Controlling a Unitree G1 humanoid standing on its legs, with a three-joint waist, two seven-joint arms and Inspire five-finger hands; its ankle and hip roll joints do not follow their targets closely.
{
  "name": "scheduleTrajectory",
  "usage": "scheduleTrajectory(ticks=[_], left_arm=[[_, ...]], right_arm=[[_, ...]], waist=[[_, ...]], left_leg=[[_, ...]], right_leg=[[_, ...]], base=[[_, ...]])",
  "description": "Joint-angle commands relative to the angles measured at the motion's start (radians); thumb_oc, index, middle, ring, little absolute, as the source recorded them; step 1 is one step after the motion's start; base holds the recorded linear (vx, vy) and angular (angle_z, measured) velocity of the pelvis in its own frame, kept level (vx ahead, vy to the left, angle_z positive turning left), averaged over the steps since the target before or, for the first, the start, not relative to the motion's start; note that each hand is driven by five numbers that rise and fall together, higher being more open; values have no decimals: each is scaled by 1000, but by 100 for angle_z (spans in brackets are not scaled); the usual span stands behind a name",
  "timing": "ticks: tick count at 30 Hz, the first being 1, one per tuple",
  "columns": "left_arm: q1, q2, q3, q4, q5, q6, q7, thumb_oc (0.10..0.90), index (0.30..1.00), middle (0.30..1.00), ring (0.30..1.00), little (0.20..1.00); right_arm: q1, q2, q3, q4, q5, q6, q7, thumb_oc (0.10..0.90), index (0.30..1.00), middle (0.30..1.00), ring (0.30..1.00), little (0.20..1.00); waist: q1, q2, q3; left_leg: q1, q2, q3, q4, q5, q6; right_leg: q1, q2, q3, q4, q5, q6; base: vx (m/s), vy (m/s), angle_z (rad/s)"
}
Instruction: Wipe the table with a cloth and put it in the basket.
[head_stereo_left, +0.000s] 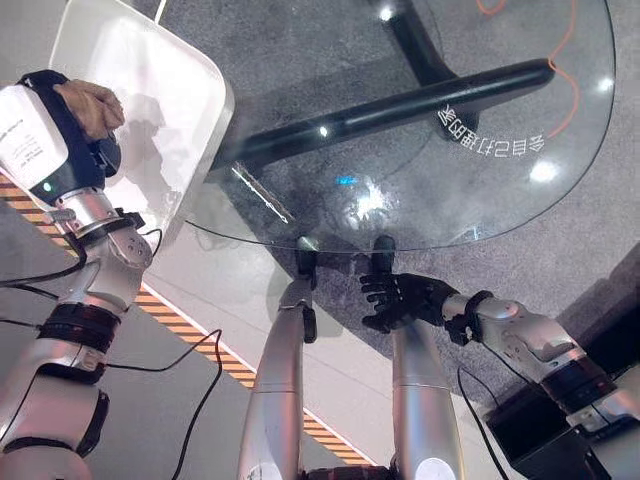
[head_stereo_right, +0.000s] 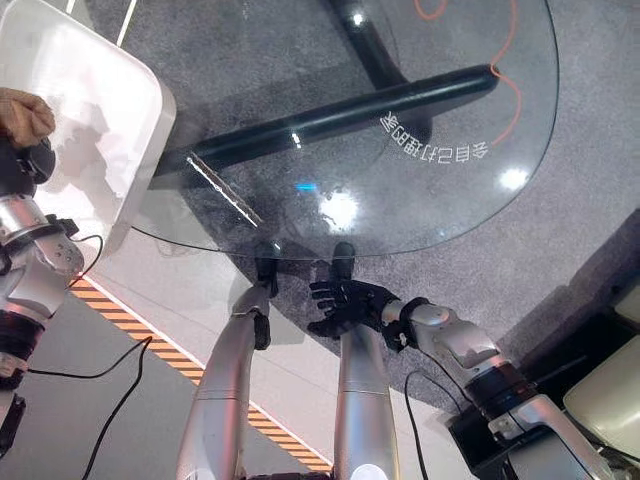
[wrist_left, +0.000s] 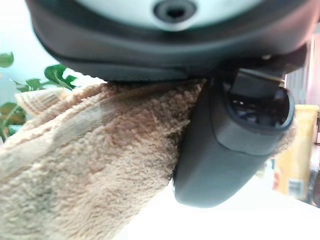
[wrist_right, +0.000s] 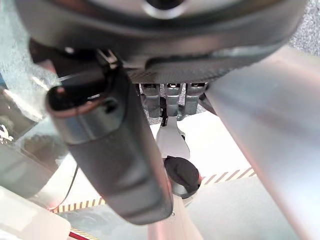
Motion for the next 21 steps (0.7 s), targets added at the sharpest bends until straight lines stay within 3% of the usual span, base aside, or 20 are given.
scheduleTrajectory(ticks=[1, 7, 16, 18, 21], left_arm=[[-107, 101, 73, 47, 4, -31, 64, 100, 300, 300, 300, 200], [-176, 77, 36, 109, -29, -101, 47, 100, 300, 300, 300, 200], [-229, 40, 36, 201, -155, -88, 44, 105, 305, 305, 305, 205], [-253, 37, 32, 227, -156, -69, 12, 328, 495, 495, 495, 428], [-270, 36, 22, 244, -157, -58, -23, 440, 592, 592, 592, 540]], right_arm=[[74, -29, 57, -21, 55, 23, 31, 800, 900, 900, 900, 900], [47, -23, 57, -11, 76, 23, 31, 800, 900, 900, 900, 900], [13, 3, 67, 31, 96, -1, 21, 800, 900, 900, 900, 900], [11, 7, 65, 30, 98, -2, 21, 800, 900, 900, 900, 900], [8, 7, 63, 21, 103, -2, 16, 800, 900, 900, 900, 900]], waist=[[-8, -10, -26], [-21, -34, -26], [-32, -60, -26], [-36, -68, -26], [-40, -73, -26]], left_leg=[[-15, -34, 51, 33, -72, 0], [-40, -31, 47, 39, -73, -6], [-60, -26, 40, 43, -73, -16], [-63, -24, 38, 40, -72, -18], [-64, -23, 38, 36, -69, -19]], right_leg=[[-25, 61, 9, -93, 63, 24], [-44, 71, 18, -98, 73, 29], [-52, 75, 15, -110, 82, 37], [-54, 80, 16, -109, 83, 39], [-53, 83, 16, -113, 86, 40]], base=[[-46, 10, -7], [-6, 5, -3], [0, 1, 0], [-9, -10, -2], [-6, -2, -1]])
